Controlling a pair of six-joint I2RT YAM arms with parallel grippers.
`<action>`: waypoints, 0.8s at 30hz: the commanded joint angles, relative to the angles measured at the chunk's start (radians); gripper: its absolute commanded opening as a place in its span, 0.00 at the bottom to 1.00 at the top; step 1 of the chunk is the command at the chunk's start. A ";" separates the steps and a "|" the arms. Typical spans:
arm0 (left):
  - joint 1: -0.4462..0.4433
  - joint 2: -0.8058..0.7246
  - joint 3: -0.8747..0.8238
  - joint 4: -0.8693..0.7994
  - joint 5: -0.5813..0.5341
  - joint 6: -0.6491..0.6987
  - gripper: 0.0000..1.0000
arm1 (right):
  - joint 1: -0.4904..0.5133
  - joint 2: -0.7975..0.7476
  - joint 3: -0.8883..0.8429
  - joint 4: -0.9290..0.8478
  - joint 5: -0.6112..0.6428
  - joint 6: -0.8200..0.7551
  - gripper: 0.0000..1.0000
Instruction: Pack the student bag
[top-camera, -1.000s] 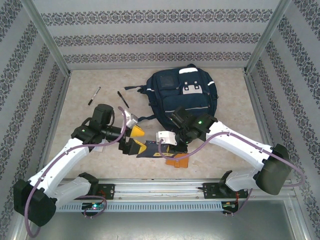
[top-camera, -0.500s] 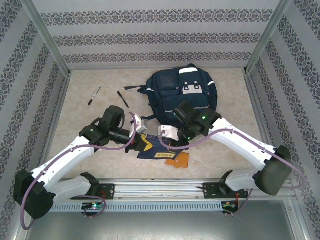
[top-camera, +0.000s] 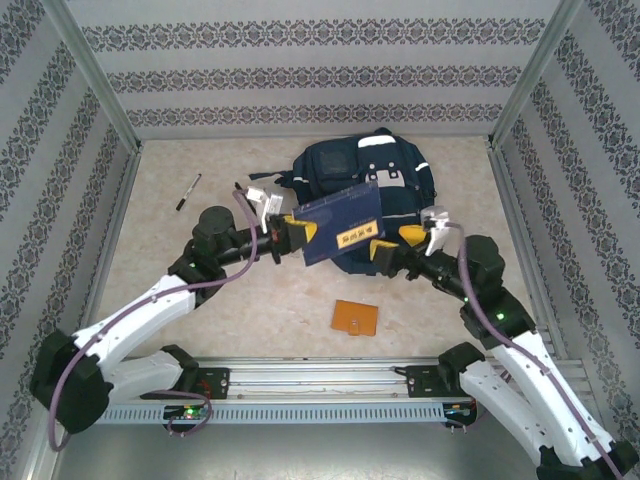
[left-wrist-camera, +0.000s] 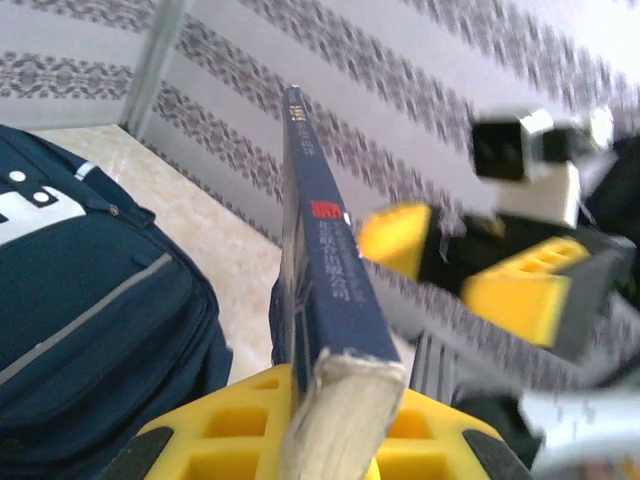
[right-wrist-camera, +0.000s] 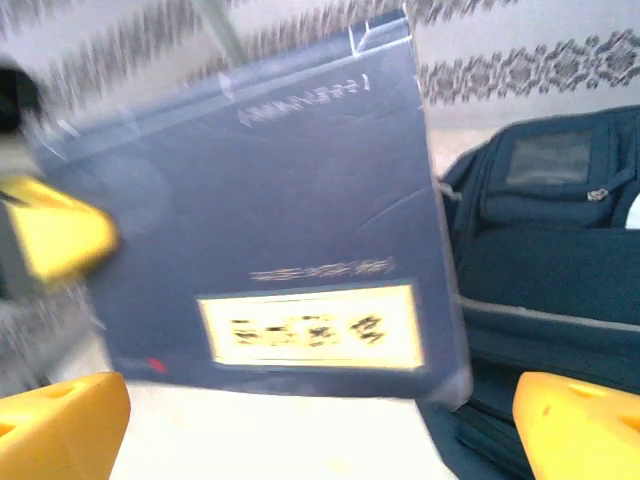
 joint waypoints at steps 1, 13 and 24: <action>-0.010 0.034 0.059 0.348 -0.090 -0.310 0.00 | -0.003 0.004 0.002 0.169 0.129 0.429 0.98; -0.092 0.112 0.070 0.506 -0.276 -0.523 0.00 | 0.053 0.197 -0.010 0.511 -0.015 0.624 0.98; -0.142 0.140 0.060 0.516 -0.301 -0.537 0.03 | 0.140 0.355 0.026 0.889 -0.048 0.647 0.40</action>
